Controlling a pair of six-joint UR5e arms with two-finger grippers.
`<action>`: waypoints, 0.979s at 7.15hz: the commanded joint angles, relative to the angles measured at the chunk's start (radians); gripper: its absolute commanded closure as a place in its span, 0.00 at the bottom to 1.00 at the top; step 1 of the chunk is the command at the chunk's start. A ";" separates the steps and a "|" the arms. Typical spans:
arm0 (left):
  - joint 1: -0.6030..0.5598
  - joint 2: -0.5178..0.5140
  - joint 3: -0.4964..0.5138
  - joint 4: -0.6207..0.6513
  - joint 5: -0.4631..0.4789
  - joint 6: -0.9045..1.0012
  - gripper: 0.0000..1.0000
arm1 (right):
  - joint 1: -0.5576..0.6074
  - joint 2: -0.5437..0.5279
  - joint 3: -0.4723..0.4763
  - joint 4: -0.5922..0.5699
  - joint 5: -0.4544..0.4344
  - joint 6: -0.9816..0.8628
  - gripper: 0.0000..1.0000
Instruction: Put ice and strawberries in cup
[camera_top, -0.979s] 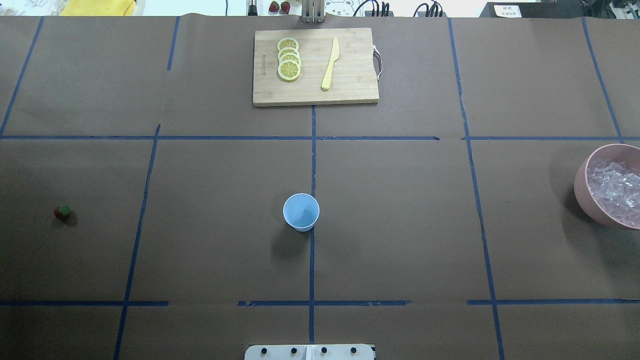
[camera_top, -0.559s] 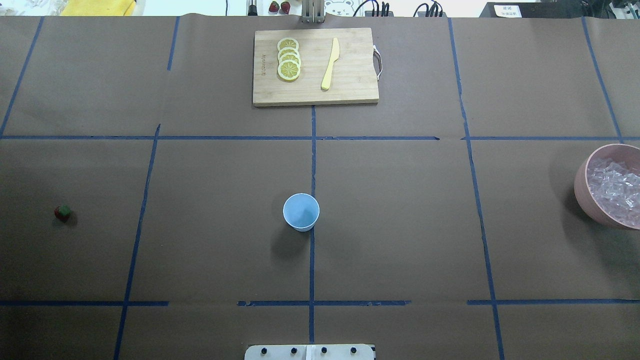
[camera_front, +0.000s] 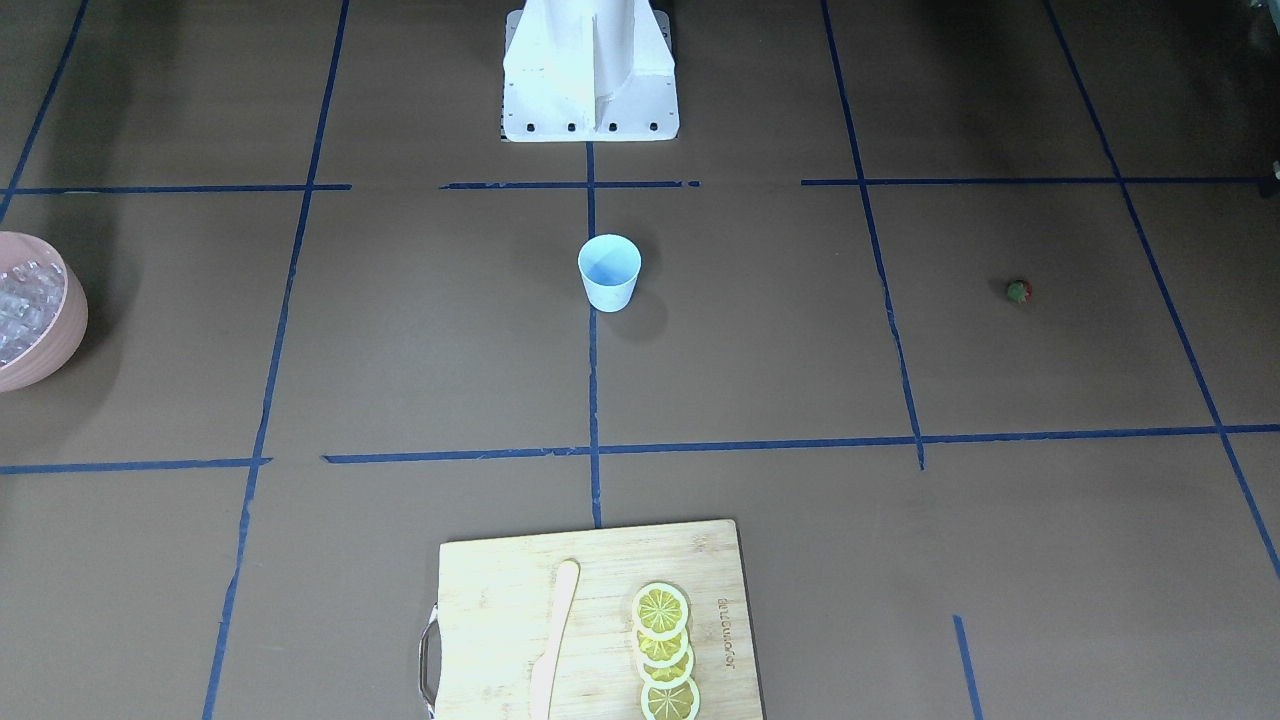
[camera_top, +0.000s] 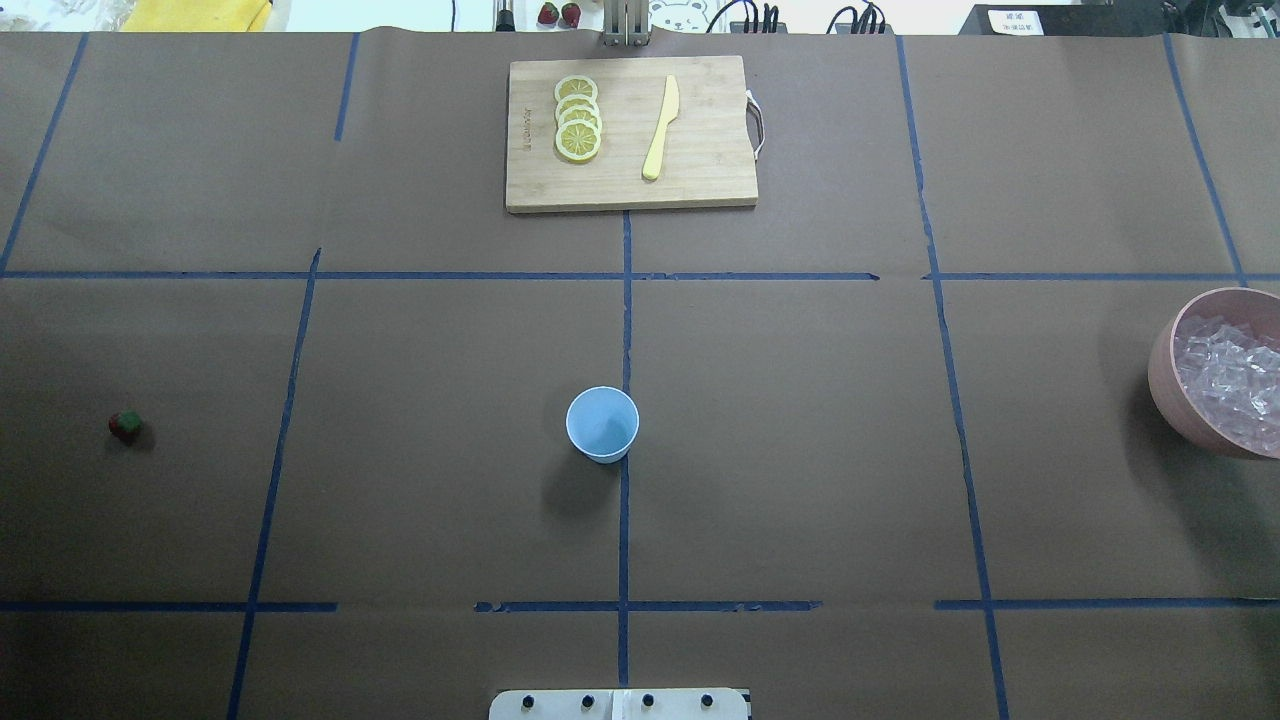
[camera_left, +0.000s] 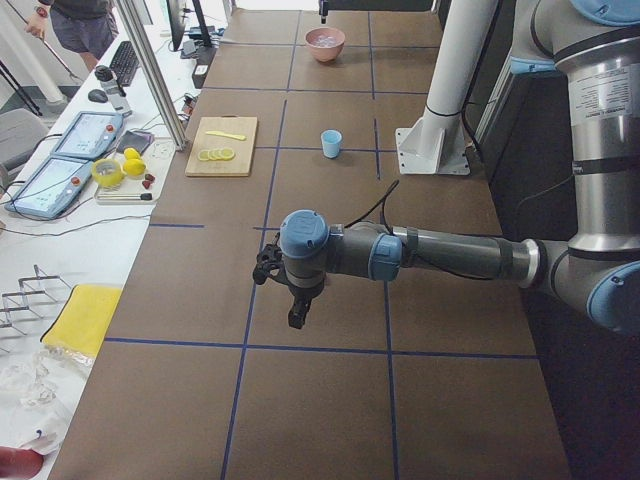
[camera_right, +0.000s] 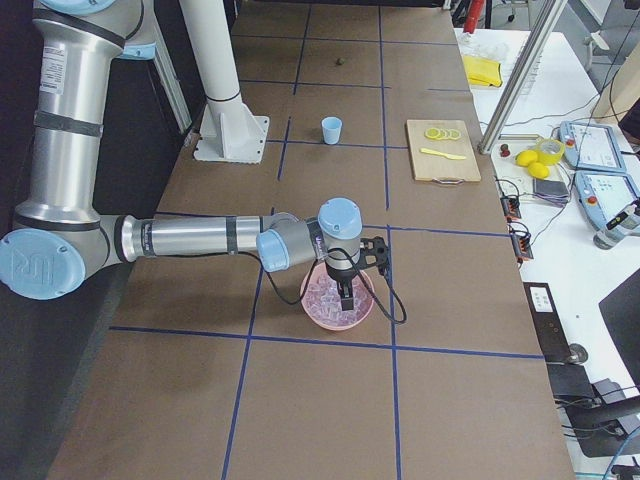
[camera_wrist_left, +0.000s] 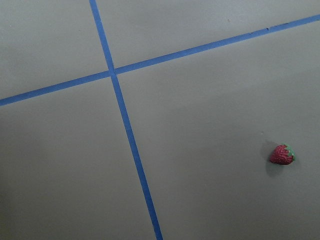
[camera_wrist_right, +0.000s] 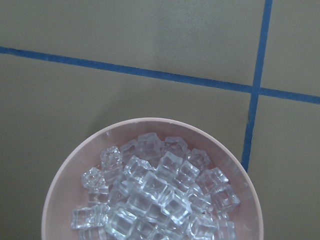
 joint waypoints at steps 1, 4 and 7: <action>0.000 0.000 0.000 0.000 -0.002 0.000 0.00 | -0.059 0.016 -0.069 0.119 -0.032 0.159 0.04; 0.000 0.000 -0.003 0.000 -0.005 0.000 0.00 | -0.062 0.076 -0.135 0.128 -0.036 0.345 0.13; 0.000 0.000 -0.016 0.000 -0.005 0.000 0.00 | -0.062 0.048 -0.140 0.132 -0.056 0.374 0.15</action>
